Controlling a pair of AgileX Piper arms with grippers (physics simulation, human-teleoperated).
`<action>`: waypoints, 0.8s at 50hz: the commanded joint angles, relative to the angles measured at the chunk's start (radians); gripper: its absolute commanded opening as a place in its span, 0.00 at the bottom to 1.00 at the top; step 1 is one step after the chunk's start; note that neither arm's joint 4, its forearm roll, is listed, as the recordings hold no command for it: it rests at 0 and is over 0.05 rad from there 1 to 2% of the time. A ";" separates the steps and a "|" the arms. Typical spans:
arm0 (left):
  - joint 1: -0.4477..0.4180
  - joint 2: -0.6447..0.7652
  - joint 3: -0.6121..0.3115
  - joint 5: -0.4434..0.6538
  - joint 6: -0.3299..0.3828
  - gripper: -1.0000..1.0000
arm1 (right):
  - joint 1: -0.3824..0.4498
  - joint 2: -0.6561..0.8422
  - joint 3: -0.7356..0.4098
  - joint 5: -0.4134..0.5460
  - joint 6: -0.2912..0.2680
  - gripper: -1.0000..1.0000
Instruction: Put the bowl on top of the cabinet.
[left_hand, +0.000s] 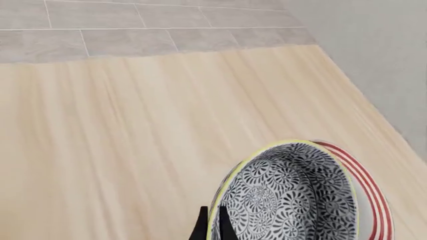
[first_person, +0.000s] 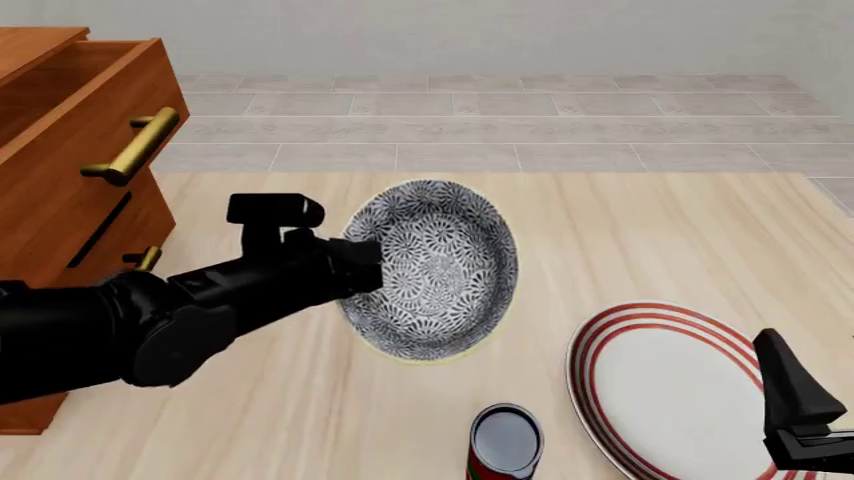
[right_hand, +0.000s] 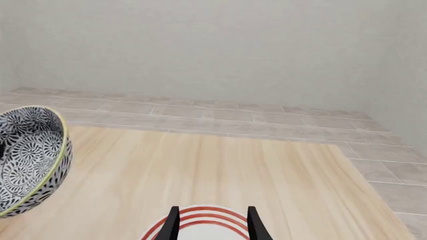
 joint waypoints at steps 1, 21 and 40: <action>0.007 -0.048 -0.015 0.033 0.005 0.00 | -0.003 0.000 0.000 0.000 0.000 1.00; 0.032 -0.128 -0.049 0.103 0.015 0.00 | 0.005 0.003 0.002 -0.003 -0.003 1.00; 0.063 -0.189 -0.086 0.159 0.019 0.00 | 0.011 -0.004 0.003 0.004 -0.005 1.00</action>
